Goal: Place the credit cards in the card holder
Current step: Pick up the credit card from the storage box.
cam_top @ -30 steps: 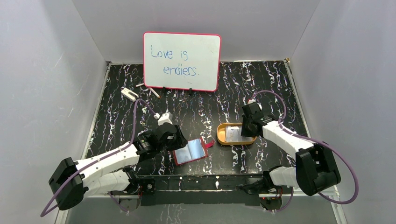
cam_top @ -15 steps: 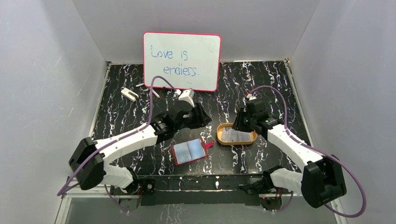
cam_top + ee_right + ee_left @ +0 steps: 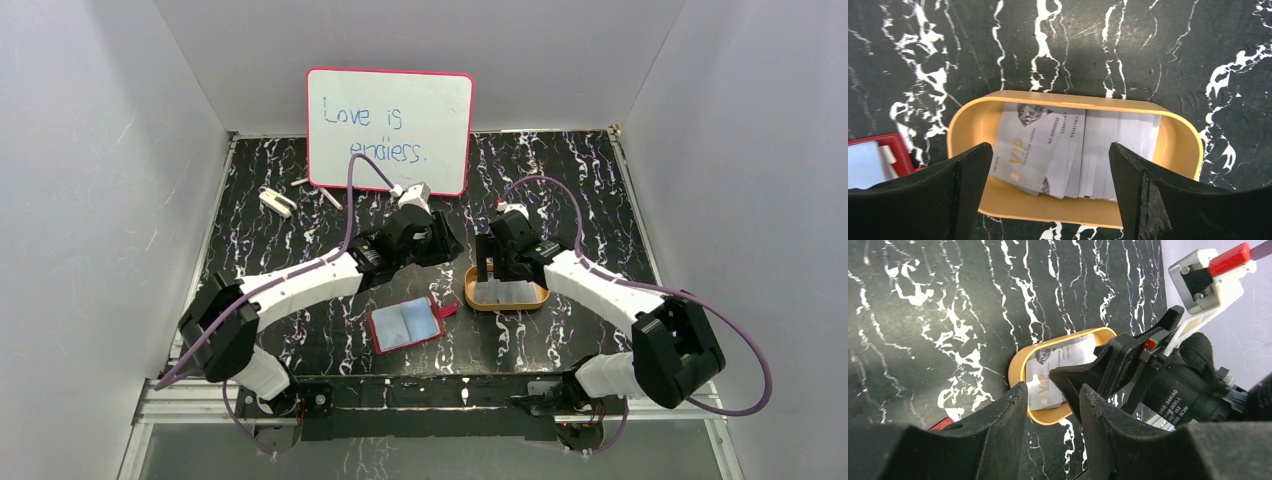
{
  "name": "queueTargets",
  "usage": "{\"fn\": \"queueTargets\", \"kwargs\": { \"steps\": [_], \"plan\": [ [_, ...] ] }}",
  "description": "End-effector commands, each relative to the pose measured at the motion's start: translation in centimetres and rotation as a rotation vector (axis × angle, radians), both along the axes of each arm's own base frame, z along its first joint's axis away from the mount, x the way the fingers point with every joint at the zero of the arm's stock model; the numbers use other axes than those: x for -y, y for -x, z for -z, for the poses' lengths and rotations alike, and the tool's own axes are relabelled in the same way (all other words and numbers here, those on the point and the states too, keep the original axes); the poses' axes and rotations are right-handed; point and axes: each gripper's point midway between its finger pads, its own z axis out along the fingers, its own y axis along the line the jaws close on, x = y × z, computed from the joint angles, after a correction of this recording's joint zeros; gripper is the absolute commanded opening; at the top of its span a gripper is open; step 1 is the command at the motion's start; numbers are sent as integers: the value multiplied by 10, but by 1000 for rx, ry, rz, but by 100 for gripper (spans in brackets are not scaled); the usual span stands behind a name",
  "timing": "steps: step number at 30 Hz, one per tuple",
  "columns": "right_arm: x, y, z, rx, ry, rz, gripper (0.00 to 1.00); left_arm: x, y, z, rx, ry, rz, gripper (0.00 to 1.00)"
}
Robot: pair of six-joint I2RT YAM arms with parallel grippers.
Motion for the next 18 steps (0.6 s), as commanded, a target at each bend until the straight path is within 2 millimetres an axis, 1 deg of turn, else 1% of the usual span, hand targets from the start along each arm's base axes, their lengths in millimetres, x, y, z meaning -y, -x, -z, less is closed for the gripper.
{"fn": "queueTargets", "kwargs": {
  "steps": [1, 5, 7, 9, 12, 18],
  "plan": [
    [9, -9, -1, 27, 95, 42, 97, -27, -2, -19, 48, 23, -93, 41],
    [6, -7, 12, -1, 126, 54, 98, -44, 3, -16, 51, 24, -126, 41],
    [7, -6, 19, -13, 146, 56, 98, -49, 6, -12, 44, 14, -129, 41],
    [12, -3, 25, -29, 178, 71, 97, -51, 8, -8, 34, 5, -128, 41],
    [21, 1, 29, -40, 214, 90, 94, -52, 10, -5, 22, -2, -119, 41],
    [36, 10, 25, -13, 232, 97, 80, -47, 11, -5, 18, 11, -99, 41]
  ]
}}
